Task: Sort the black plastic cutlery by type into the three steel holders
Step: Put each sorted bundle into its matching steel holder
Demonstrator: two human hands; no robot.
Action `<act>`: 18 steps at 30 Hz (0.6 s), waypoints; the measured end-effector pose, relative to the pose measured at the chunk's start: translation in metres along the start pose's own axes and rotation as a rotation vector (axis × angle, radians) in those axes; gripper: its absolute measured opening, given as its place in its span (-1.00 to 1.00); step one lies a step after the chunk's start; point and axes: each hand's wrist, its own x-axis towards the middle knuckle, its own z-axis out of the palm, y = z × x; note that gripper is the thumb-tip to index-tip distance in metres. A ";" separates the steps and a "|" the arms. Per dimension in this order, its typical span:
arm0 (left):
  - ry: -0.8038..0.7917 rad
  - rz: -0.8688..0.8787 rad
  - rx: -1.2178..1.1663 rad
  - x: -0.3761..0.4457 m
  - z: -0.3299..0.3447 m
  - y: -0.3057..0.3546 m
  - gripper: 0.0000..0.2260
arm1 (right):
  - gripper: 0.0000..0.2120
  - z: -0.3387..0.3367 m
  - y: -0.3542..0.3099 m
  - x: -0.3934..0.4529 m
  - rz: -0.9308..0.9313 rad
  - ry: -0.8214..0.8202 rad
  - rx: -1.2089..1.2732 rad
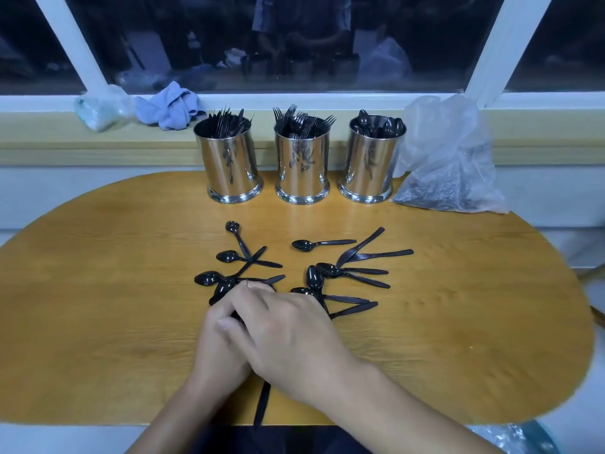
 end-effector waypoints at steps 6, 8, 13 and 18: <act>0.049 -0.126 -0.121 0.010 0.004 0.013 -0.54 | -0.66 -0.027 0.091 0.005 0.286 0.062 0.253; 0.048 -0.114 -0.132 0.014 0.004 0.019 -0.57 | -0.72 -0.030 0.151 0.003 0.388 0.062 0.091; 0.080 -0.193 -0.210 0.019 0.004 0.017 -0.61 | -0.60 -0.047 0.247 -0.009 0.405 -0.249 -0.194; 0.108 -0.334 -0.289 0.019 0.007 0.019 -0.65 | -0.57 -0.050 0.258 -0.016 0.334 -0.347 -0.185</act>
